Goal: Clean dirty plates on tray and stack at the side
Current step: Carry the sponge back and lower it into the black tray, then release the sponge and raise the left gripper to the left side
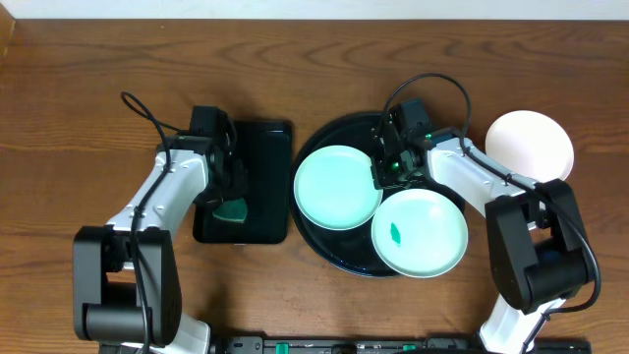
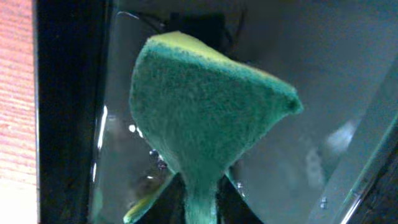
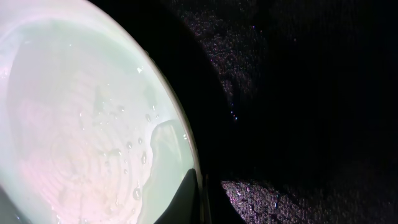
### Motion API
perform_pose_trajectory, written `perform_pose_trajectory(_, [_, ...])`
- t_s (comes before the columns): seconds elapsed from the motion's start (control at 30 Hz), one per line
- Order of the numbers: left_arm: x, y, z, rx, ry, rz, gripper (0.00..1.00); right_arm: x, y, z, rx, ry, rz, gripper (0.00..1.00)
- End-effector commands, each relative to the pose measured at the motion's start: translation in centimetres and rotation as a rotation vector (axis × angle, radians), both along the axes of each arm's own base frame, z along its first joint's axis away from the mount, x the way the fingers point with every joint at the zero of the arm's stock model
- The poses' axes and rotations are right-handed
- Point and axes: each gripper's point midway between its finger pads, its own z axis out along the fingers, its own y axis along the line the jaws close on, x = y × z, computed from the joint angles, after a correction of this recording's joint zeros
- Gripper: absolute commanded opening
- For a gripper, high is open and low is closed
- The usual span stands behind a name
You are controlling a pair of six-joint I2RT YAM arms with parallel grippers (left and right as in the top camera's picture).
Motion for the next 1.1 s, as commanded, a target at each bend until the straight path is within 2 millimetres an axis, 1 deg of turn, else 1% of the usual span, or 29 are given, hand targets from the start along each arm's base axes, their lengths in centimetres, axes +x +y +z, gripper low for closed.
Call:
perform_pose_trajectory(0.0, [-0.1, 0.0, -0.1, 0.002, 0.001, -0.007, 0.23, 0.0, 0.8, 0.2, 0.024, 0.002, 0.015, 0.01])
perform_pose_trajectory(0.07, [0.0, 0.0, 0.2, 0.002, -0.007, -0.007, 0.30, 0.0, 0.8, 0.2, 0.024, 0.002, 0.015, 0.01])
perform_pose_trajectory(0.1, [0.1, 0.0, 0.4, 0.002, -0.013, -0.007, 0.31, 0.0, 0.8, 0.2, 0.024, 0.002, 0.014, 0.01])
perform_pose_trajectory(0.2, [0.6, 0.0, 1.9, -0.001, -0.047, -0.003, 0.33, 0.0, 0.8, 0.2, 0.024, 0.002, 0.015, 0.01])
perform_pose_trajectory(0.27, [1.2, -0.1, 3.3, -0.004, -0.082, 0.001, 0.33, 0.0, 0.8, 0.2, 0.024, 0.003, 0.015, 0.01])
perform_pose_trajectory(0.37, [2.1, -0.1, 6.1, -0.009, -0.170, 0.001, 0.35, 0.0, 0.8, 0.2, 0.024, 0.003, 0.015, 0.02])
perform_pose_trajectory(0.43, [2.7, 0.1, 7.9, -0.010, -0.237, 0.011, 0.38, 0.0, 0.8, 0.2, 0.024, 0.003, 0.015, 0.01])
perform_pose_trajectory(0.5, [3.3, 1.1, 9.5, 0.008, -0.303, 0.067, 0.42, 0.0, 0.8, 0.2, 0.024, 0.002, 0.015, 0.02])
perform_pose_trajectory(0.63, [3.8, 4.6, 12.0, 0.063, -0.400, 0.214, 0.45, 0.0, 0.8, 0.2, 0.024, 0.003, 0.015, 0.07])
perform_pose_trajectory(0.73, [3.8, 6.7, 12.8, 0.073, -0.429, 0.275, 0.49, 0.0, 0.8, 0.2, 0.024, 0.003, 0.014, 0.07])
perform_pose_trajectory(0.87, [3.4, 9.0, 12.7, 0.086, -0.421, 0.339, 0.57, 0.0, 0.8, 0.2, 0.024, 0.003, 0.014, 0.07])
perform_pose_trajectory(0.93, [3.0, 9.5, 12.5, 0.090, -0.407, 0.357, 0.69, 0.0, 0.8, 0.2, 0.024, 0.003, 0.014, 0.07])
perform_pose_trajectory(1.0, [2.7, 9.6, 12.4, 0.091, -0.396, 0.360, 0.78, 0.0, 0.8, 0.2, 0.024, 0.003, 0.014, 0.07])
perform_pose_trajectory(1.07, [2.5, 9.6, 12.2, 0.092, -0.385, 0.360, 0.78, 0.0, 0.8, 0.2, 0.024, 0.003, 0.014, 0.07])
